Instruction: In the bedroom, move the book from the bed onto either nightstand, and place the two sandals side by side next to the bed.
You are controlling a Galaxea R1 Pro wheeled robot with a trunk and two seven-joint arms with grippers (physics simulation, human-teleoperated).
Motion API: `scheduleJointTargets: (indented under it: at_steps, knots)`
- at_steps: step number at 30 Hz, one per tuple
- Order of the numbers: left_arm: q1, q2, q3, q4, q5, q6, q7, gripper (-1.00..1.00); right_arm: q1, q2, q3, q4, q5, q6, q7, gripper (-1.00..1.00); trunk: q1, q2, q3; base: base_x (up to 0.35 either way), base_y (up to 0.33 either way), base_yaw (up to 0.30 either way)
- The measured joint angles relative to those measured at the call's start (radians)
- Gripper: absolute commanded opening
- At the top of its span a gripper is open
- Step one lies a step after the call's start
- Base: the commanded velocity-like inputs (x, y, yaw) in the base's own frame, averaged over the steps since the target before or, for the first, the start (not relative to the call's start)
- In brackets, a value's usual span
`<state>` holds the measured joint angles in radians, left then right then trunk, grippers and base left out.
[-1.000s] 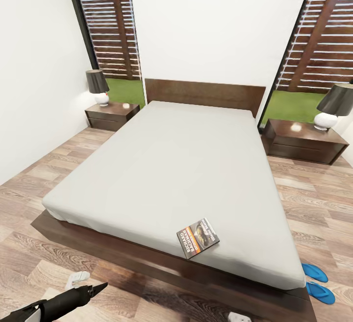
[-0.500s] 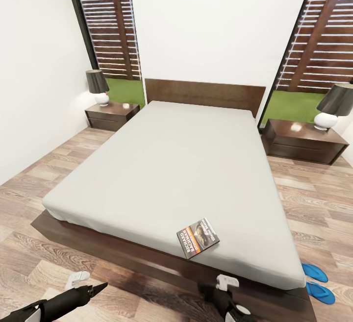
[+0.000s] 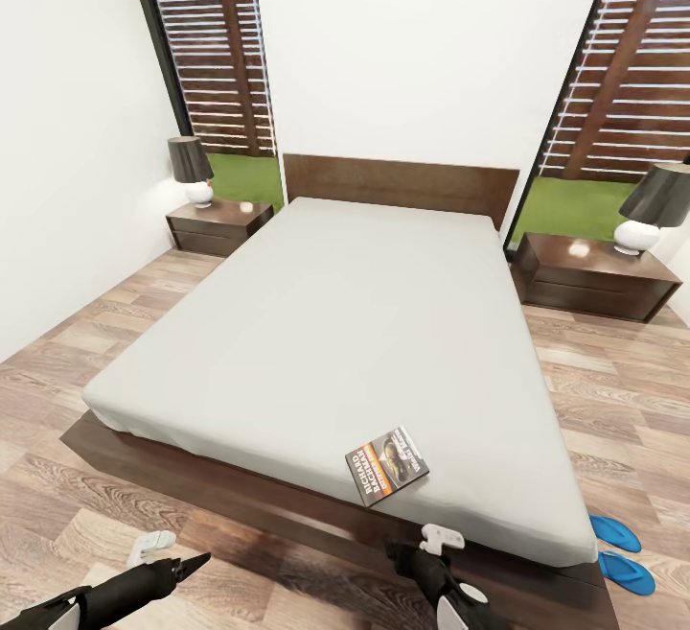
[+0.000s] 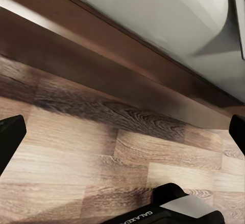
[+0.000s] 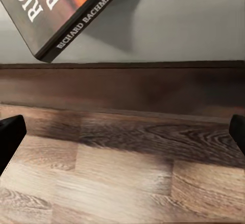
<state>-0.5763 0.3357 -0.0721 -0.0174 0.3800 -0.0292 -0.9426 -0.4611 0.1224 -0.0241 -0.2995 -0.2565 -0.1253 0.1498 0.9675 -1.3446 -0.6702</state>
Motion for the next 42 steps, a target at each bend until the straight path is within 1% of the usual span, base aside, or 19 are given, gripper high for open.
scheduleJointTargets:
  at_steps: [2,3,5,10,11,12,14,18,19,23,26,27,28,29,31,32,33,37,42]
  knots:
    - [0.000,0.000,0.000,0.000,0.000,0.000,0.000,1.00,0.000,0.000,-0.001,0.000,-0.054,0.008,0.002,1.00,0.000,0.000,0.000,0.000,0.000,0.000]
    - [0.000,0.000,0.000,0.000,0.000,0.000,0.000,1.00,0.000,-0.001,0.000,0.001,-0.142,0.015,0.026,1.00,0.000,0.000,0.000,0.000,0.000,0.000]
    - [0.000,0.000,0.000,0.000,0.000,0.000,0.000,1.00,0.000,-0.001,0.000,0.003,-0.209,0.018,0.105,1.00,0.000,0.000,0.000,0.000,0.000,0.000]
    - [0.000,0.000,0.000,0.000,0.000,0.000,0.000,1.00,0.000,-0.002,-0.002,0.011,-0.306,0.020,0.308,1.00,0.000,0.000,0.000,0.000,0.000,0.000]
    - [0.000,0.000,0.000,0.000,0.000,0.000,0.000,1.00,0.000,-0.002,-0.002,0.012,-0.320,0.020,0.328,1.00,0.000,0.000,0.000,0.000,0.000,0.000]
    - [0.000,0.000,0.000,0.000,0.000,0.000,0.000,1.00,0.000,-0.002,-0.002,0.014,-0.355,0.031,0.366,1.00,0.000,0.000,0.000,0.000,0.000,0.000]
    - [0.000,0.000,0.000,0.000,0.000,0.000,0.000,1.00,0.000,-0.002,-0.002,0.014,-0.383,0.061,0.388,1.00,0.000,0.000,0.000,0.000,0.000,0.000]
    - [0.000,0.000,0.000,0.000,0.000,0.000,0.000,1.00,0.001,-0.002,-0.002,0.015,-0.401,0.132,0.427,1.00,0.000,0.000,0.000,0.000,0.000,0.000]
    - [0.000,0.000,0.000,0.000,0.000,0.000,0.000,1.00,0.001,-0.001,-0.002,0.016,-0.404,0.215,0.566,1.00,0.000,0.000,0.000,0.000,0.000,0.000]
    - [0.000,0.000,0.000,0.000,0.000,0.000,0.000,1.00,0.000,-0.002,-0.003,0.017,-0.407,0.261,0.656,1.00,0.000,0.000,0.000,0.000,0.000,0.000]
    - [0.000,0.000,0.000,0.000,0.000,0.000,0.000,1.00,0.000,-0.003,-0.004,0.017,-0.435,0.300,0.685,1.00,0.000,0.000,0.000,0.000,0.000,0.000]
    - [0.000,0.000,0.000,0.000,0.000,0.000,0.000,1.00,0.001,-0.002,-0.004,0.017,-0.464,0.319,0.693,1.00,0.000,0.000,0.000,0.000,0.000,0.000]
    - [0.000,0.000,0.000,0.000,0.000,0.000,0.000,1.00,0.001,-0.002,-0.005,0.017,-0.516,0.337,0.707,1.00,0.000,0.000,0.000,0.000,0.000,0.000]
    - [0.000,0.000,0.000,0.000,0.000,0.000,0.000,1.00,0.001,-0.002,-0.005,0.016,-0.545,0.345,0.717,1.00,0.000,0.000,0.000,0.000,0.000,0.000]
    - [0.000,0.000,0.000,0.000,0.000,0.000,0.000,1.00,0.001,-0.002,-0.005,0.017,-0.644,0.363,0.767,1.00,0.000,0.000,0.000,0.000,0.000,0.000]
    - [0.000,0.000,0.000,0.000,0.000,0.000,0.000,1.00,0.001,-0.002,-0.006,0.018,-0.713,0.370,0.797,1.00,0.000,0.000,0.000,0.000,0.000,0.000]
    - [0.000,0.000,0.000,0.000,0.000,0.000,0.000,1.00,0.000,-0.002,-0.006,0.018,-0.754,0.372,0.807,1.00,0.000,0.000,0.000,0.000,0.000,0.000]
    - [0.000,0.000,0.000,0.000,0.000,0.000,0.000,1.00,0.001,-0.003,-0.006,0.018,-0.821,0.374,0.815,1.00,0.000,0.000,0.000,0.000,0.000,0.000]
    - [0.000,0.000,0.000,0.000,0.000,0.000,0.000,1.00,0.001,-0.003,-0.007,0.018,-0.843,0.374,0.816,1.00,0.000,0.000,0.000,0.000,0.000,0.000]
